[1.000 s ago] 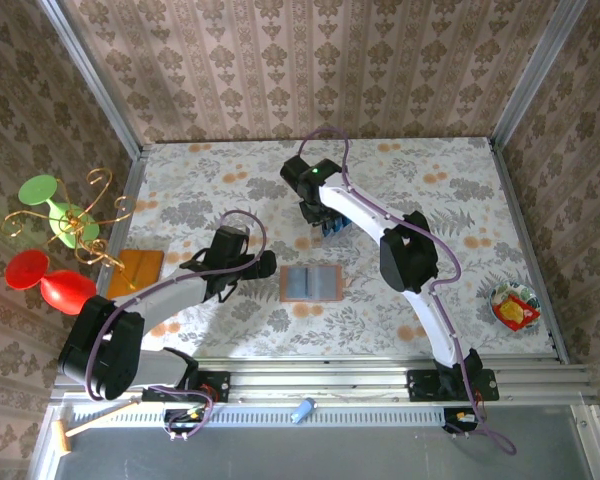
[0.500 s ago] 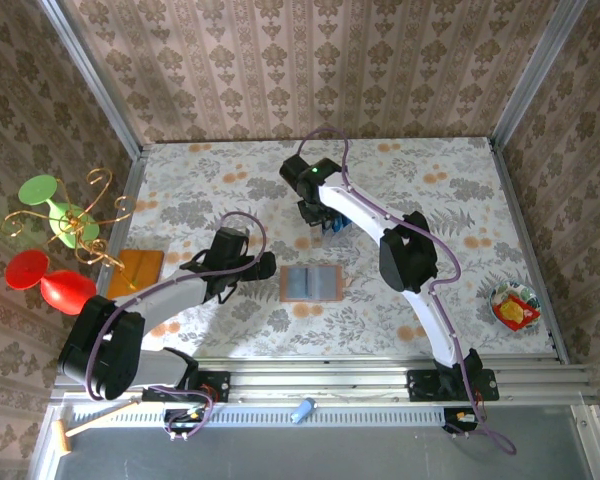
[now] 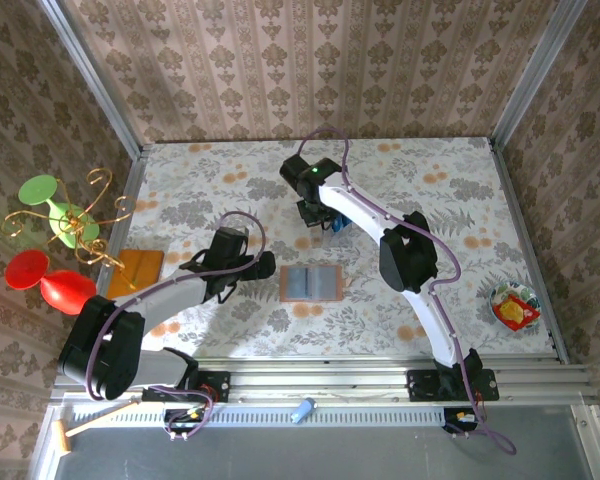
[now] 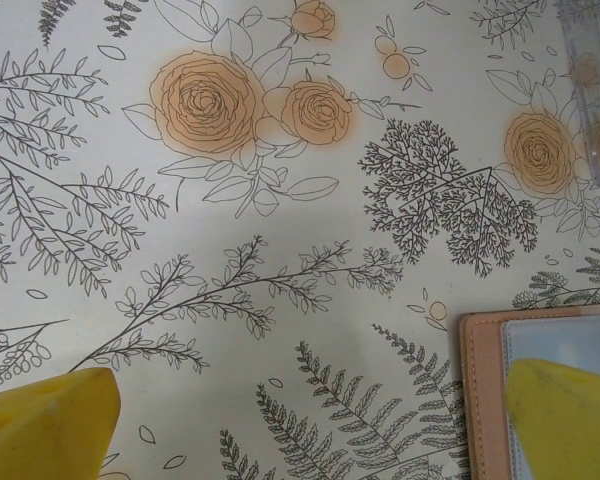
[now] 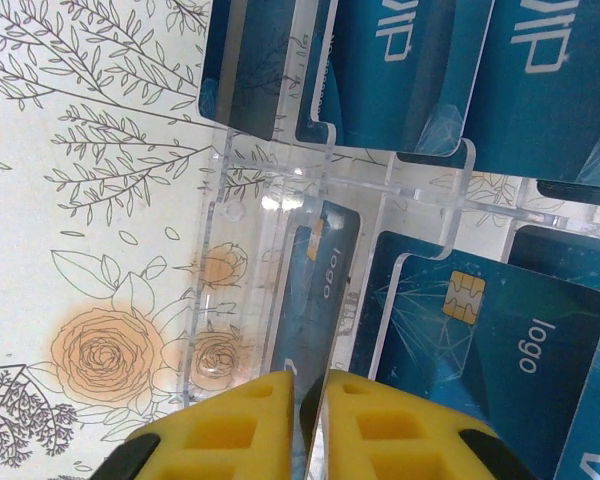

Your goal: Put the credit cards into the card holder

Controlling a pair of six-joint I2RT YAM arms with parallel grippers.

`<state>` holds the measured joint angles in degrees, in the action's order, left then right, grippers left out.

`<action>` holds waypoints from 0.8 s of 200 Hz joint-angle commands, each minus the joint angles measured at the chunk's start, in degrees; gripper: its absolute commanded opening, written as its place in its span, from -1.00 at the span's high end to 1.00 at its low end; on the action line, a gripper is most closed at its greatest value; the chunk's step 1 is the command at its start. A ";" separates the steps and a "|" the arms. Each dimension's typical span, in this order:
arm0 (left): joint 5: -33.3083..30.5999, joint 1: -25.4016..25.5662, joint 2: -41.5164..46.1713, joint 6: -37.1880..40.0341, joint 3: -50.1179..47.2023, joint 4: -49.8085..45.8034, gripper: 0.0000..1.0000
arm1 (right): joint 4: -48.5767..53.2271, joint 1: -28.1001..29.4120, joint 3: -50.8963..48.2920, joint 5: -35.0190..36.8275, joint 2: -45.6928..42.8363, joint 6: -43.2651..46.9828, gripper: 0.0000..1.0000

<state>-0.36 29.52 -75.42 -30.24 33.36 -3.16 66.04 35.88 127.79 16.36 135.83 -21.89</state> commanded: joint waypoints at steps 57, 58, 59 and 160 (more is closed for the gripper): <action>0.27 -0.29 -0.61 0.00 -0.33 0.10 -1.00 | -2.18 -1.40 -1.81 -6.59 -2.52 -2.26 0.90; 0.32 -0.32 -0.61 0.05 -0.32 0.09 -1.00 | -2.25 -1.41 -1.87 -6.64 -2.60 -2.32 0.91; 0.34 -0.33 -0.61 0.07 -0.32 0.04 -1.00 | -2.29 -1.42 -1.94 -6.80 -2.68 -2.30 0.91; -0.34 -0.34 0.70 2.41 2.29 -4.85 -1.00 | -8.07 -2.93 -8.17 -12.02 -12.74 -3.68 1.00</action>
<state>-0.38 29.52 -75.75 -29.74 33.41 -4.93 59.94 33.15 120.99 6.66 128.62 -24.43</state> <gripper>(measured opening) 0.999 0.068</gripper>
